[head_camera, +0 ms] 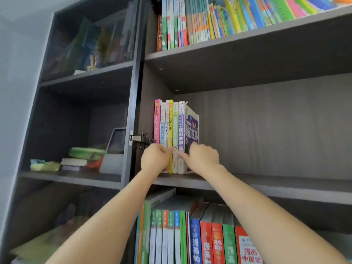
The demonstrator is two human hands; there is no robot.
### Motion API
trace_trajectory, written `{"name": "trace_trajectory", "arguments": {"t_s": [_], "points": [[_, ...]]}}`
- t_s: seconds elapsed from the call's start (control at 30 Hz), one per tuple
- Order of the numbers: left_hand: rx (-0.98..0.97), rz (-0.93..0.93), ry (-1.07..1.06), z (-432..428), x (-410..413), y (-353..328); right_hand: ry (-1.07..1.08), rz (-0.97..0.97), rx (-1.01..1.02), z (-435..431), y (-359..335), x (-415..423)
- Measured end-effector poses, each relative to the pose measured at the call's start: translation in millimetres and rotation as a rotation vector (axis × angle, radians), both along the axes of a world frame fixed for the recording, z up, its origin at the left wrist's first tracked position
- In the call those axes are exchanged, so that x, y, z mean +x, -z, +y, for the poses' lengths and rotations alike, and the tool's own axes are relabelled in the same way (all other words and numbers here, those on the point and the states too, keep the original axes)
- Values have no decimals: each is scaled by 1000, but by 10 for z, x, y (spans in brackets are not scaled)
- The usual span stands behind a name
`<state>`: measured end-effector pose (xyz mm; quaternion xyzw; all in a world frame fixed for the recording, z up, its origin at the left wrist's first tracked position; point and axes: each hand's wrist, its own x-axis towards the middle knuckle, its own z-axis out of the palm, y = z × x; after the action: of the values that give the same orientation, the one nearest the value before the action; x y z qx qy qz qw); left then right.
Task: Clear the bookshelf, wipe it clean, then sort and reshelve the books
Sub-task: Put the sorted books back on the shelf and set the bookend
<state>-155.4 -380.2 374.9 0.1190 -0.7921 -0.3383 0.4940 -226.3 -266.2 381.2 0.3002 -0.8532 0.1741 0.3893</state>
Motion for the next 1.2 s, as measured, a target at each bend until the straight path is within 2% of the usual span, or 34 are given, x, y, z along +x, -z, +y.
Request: {"name": "trace_trajectory", "arguments": {"t_s": [0.1,0.17,0.2,0.27,0.33,0.43,0.6,0.73,0.87,1.2], "points": [[-9,59,32,151,294,63,-92,299,-232,409,161,473],[-25,76,20,252,537,183,-216,461,-310,647,427,641],[-27,77,13,297,655,264,-283,518,-319,745,578,714],[-16,56,1,396,913,479,-415,510,-277,907,879,872],[-3,7,-28,524,1148,718,-512,434,-206,1057,1121,988],[47,-81,-44,695,1539,1183,-622,219,-42,1151,1502,1207],[139,-265,-142,993,2430,1913,-864,-264,429,1125,2069,1690],[266,-409,-163,1151,3119,2359,-983,-433,540,1104,2556,2044],[337,-563,-215,1230,3807,2750,-1008,-550,648,1191,3026,2497],[523,-685,-148,1298,4743,3776,-940,-845,762,1227,3955,3623]]}}
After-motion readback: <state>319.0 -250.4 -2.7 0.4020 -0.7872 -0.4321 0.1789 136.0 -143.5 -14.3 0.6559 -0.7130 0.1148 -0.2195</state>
